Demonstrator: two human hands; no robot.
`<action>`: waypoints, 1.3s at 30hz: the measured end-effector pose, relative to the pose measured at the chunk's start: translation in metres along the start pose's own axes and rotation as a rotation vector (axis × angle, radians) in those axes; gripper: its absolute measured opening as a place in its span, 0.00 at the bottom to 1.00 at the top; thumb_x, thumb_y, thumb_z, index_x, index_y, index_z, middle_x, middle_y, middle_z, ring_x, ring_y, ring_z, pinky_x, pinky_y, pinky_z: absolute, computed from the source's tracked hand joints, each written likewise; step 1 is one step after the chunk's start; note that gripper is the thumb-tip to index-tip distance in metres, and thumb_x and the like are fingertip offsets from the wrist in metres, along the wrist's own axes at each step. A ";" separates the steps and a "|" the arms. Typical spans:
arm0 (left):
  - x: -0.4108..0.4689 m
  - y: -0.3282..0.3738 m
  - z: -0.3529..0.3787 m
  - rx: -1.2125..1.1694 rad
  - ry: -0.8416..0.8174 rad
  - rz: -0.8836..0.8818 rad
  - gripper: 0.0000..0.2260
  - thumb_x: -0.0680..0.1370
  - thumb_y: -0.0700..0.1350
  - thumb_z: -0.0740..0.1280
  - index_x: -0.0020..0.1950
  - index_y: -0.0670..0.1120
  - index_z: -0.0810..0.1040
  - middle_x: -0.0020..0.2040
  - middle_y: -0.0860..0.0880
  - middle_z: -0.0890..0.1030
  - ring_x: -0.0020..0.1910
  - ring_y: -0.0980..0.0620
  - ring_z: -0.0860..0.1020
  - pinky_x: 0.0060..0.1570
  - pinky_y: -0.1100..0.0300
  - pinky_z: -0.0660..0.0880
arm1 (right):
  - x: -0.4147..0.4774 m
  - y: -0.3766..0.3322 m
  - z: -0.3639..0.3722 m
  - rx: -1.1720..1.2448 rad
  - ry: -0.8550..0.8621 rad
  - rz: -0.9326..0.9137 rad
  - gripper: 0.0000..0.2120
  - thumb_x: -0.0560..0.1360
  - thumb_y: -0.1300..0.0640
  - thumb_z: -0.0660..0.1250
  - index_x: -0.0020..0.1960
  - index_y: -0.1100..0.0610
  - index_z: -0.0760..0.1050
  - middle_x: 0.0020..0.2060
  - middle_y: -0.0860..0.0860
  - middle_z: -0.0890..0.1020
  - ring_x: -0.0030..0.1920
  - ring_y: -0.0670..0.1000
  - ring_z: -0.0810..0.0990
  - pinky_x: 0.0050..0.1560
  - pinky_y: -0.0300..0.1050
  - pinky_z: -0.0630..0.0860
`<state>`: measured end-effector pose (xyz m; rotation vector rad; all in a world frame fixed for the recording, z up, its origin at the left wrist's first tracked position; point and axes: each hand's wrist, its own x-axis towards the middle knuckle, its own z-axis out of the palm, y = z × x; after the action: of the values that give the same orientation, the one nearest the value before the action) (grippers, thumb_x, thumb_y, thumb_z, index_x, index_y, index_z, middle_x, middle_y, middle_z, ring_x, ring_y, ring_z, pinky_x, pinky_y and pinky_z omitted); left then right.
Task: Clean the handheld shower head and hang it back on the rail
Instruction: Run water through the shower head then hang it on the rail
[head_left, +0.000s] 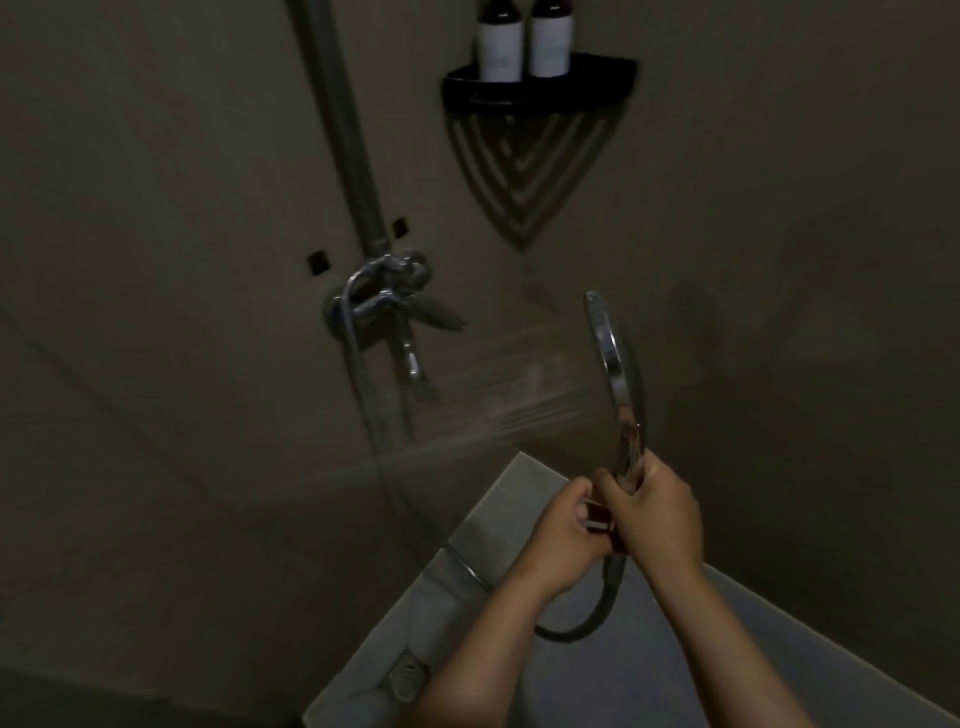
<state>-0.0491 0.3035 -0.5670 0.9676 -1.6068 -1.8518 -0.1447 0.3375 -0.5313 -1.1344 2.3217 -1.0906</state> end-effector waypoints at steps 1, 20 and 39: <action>0.000 0.000 -0.012 -0.007 0.037 0.003 0.17 0.71 0.26 0.66 0.46 0.47 0.71 0.41 0.51 0.78 0.38 0.64 0.79 0.41 0.68 0.75 | 0.003 -0.008 0.011 0.010 -0.040 -0.023 0.06 0.71 0.51 0.68 0.40 0.53 0.74 0.36 0.51 0.80 0.40 0.54 0.80 0.42 0.50 0.77; 0.032 0.013 -0.139 -0.071 0.457 0.089 0.15 0.70 0.26 0.67 0.46 0.44 0.71 0.41 0.47 0.77 0.40 0.59 0.78 0.43 0.66 0.76 | 0.078 -0.109 0.117 0.097 -0.447 -0.287 0.05 0.70 0.53 0.70 0.40 0.53 0.75 0.34 0.49 0.80 0.39 0.52 0.80 0.43 0.50 0.77; 0.161 0.063 -0.109 -0.116 0.267 0.017 0.12 0.76 0.31 0.63 0.45 0.48 0.76 0.38 0.53 0.81 0.40 0.58 0.79 0.43 0.66 0.76 | 0.201 -0.090 0.076 0.165 -0.175 -0.158 0.08 0.69 0.54 0.71 0.39 0.57 0.75 0.31 0.53 0.79 0.35 0.55 0.79 0.39 0.52 0.77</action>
<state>-0.0695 0.1016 -0.5407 1.0939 -1.3309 -1.7014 -0.1790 0.1083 -0.5060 -1.3098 1.9984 -1.1629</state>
